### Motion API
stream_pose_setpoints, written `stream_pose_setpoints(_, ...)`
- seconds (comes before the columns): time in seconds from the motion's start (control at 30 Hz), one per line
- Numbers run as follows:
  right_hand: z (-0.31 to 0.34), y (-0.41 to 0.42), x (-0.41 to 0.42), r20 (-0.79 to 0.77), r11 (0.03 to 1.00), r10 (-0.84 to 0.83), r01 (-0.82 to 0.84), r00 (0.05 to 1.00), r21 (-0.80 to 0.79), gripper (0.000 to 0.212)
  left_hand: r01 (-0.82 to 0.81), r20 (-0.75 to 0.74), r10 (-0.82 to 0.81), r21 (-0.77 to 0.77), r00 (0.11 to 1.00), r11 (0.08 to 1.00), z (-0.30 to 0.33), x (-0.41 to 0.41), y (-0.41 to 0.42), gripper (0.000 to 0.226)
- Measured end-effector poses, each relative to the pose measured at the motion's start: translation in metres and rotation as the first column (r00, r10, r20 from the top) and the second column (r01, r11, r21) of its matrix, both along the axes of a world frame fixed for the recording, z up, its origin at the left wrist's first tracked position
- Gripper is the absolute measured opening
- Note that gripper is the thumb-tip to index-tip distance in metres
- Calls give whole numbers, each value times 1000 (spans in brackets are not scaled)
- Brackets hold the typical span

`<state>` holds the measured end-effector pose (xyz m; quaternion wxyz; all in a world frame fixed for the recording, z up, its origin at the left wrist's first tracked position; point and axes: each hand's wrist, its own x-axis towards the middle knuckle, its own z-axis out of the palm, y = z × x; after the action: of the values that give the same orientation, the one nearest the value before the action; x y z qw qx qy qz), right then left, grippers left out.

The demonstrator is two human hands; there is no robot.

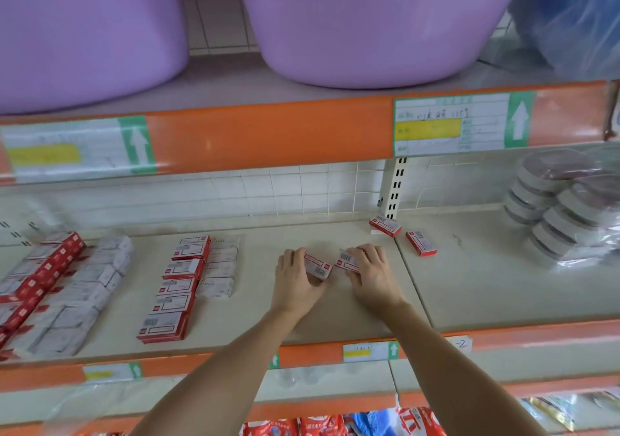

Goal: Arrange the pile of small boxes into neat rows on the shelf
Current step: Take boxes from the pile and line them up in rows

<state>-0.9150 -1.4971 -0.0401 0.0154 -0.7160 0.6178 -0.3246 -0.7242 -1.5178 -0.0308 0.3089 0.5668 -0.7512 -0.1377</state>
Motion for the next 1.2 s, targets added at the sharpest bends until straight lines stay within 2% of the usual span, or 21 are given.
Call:
stream_pose_setpoints(0.33, 19, 1, 61, -18, 998, -40, 41, 999, 56, 47, 25, 7, -25, -49, 1000, 998, 12, 54, -11, 79)
stream_pose_setpoints(0.67, 32, 2, 144, 82, 997, -77, 74, 994, 32, 46, 37, -56, -41, -73, 998, 997, 32, 127, -4, 77)
stream_pose_setpoints(0.97, 41, -4, 241, 69, 995, 96, -97, 993, 2, 43, 11, -41, -20, -203, 999, 979, 55, 227, -9, 68)
stream_pose_setpoints(1.1, 44, -7, 279, 52, 981, 191, -193, 980, 22, 39, -128, -24, 126, -134, 992, 983, 59, 283, -19, 70)
stream_pose_setpoints(1.2, 44, -10, 296, -16, 961, 271, -270, 962, 63, 34, -210, -24, 209, -56, 978, 976, 56, 310, -20, 73)
